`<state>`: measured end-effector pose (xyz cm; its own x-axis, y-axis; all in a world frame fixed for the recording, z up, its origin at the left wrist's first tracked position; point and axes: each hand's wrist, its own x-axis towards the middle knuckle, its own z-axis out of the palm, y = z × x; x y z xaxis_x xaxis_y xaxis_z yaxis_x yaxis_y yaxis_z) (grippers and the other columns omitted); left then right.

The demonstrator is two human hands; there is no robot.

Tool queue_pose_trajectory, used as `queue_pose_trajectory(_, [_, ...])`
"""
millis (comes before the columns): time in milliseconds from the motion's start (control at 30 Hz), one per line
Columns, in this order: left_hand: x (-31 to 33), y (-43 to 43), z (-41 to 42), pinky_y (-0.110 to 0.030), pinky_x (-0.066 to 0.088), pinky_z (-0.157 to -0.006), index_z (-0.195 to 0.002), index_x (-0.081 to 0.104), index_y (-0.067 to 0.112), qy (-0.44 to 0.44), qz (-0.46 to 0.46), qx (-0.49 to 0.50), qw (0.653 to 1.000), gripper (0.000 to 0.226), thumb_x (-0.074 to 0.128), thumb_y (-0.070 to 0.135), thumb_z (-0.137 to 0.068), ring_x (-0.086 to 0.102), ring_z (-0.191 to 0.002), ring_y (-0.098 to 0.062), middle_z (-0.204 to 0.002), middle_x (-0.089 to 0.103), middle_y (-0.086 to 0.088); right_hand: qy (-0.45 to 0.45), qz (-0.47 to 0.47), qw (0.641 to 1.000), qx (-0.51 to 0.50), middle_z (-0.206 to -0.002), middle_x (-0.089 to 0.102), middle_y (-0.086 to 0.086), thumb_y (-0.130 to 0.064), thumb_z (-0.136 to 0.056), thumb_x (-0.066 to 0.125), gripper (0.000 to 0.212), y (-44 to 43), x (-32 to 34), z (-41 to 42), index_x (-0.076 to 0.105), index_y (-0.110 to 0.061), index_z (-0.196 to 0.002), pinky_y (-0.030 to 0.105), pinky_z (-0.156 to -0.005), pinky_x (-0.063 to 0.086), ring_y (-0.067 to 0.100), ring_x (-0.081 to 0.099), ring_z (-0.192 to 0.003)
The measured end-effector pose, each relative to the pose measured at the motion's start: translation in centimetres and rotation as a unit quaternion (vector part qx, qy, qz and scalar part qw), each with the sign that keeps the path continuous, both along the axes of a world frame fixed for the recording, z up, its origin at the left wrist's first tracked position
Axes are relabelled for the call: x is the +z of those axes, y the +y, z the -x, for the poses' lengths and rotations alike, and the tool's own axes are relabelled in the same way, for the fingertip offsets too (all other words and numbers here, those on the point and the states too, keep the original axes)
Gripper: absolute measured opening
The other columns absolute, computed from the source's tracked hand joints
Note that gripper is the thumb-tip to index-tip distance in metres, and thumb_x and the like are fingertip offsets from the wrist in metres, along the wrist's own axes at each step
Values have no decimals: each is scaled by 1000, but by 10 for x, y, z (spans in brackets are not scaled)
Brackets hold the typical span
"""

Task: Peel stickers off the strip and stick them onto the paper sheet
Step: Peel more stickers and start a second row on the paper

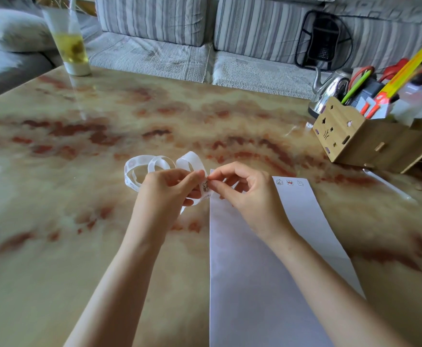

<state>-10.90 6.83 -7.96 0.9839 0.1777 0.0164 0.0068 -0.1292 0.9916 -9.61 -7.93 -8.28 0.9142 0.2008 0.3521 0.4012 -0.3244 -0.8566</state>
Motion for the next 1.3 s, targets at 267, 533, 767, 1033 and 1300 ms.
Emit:
queue_pose_trajectory(267, [1, -1, 2, -13, 52, -56, -70, 71, 18, 4, -7, 3, 1000, 18, 65, 23, -87, 64, -58, 2, -56, 69, 9, -38, 44, 998, -24, -89, 62, -9, -15, -83, 71, 11, 0, -2, 2, 66, -23, -79, 13, -60, 36, 7, 54, -72])
queue_pose_trajectory(533, [1, -2, 1, -9, 46, -51, -73, 71, 13, 6, -43, 13, 999, 21, 62, 23, -89, 63, -57, 5, -59, 68, 9, -13, 38, 999, 7, -87, 59, -10, -14, -87, 67, 14, -7, 5, 7, 63, -24, -78, 21, -69, 40, 9, 51, -74])
queue_pose_trajectory(767, [0, 0, 1, -9, 45, -50, -73, 72, 12, -4, -87, 31, 996, 22, 60, 22, -89, 63, -63, -4, -69, 71, -3, 110, -18, 992, -67, -66, 63, -4, -10, -86, 67, 7, -43, 10, -11, 67, -14, -81, 19, -48, 37, 2, 52, -52])
queue_pose_trajectory(1033, [1, -2, 2, -34, 52, -71, -69, 70, 16, 9, -89, 36, 995, 21, 61, 22, -88, 67, -72, -17, -68, 71, -3, 246, 74, 954, -152, -47, 60, -12, -11, -84, 69, 6, -95, -7, -44, 70, -6, -87, 12, -38, 27, 0, 45, -38])
queue_pose_trajectory(1300, [1, -1, 1, -32, 52, -68, -71, 70, 18, 17, -99, 34, 994, 20, 61, 24, -88, 69, -76, -17, -69, 71, -1, 247, 79, 951, -170, -71, 66, 5, -15, -81, 72, 3, -94, -15, -50, 71, -13, -79, 18, -45, 30, 9, 44, -49])
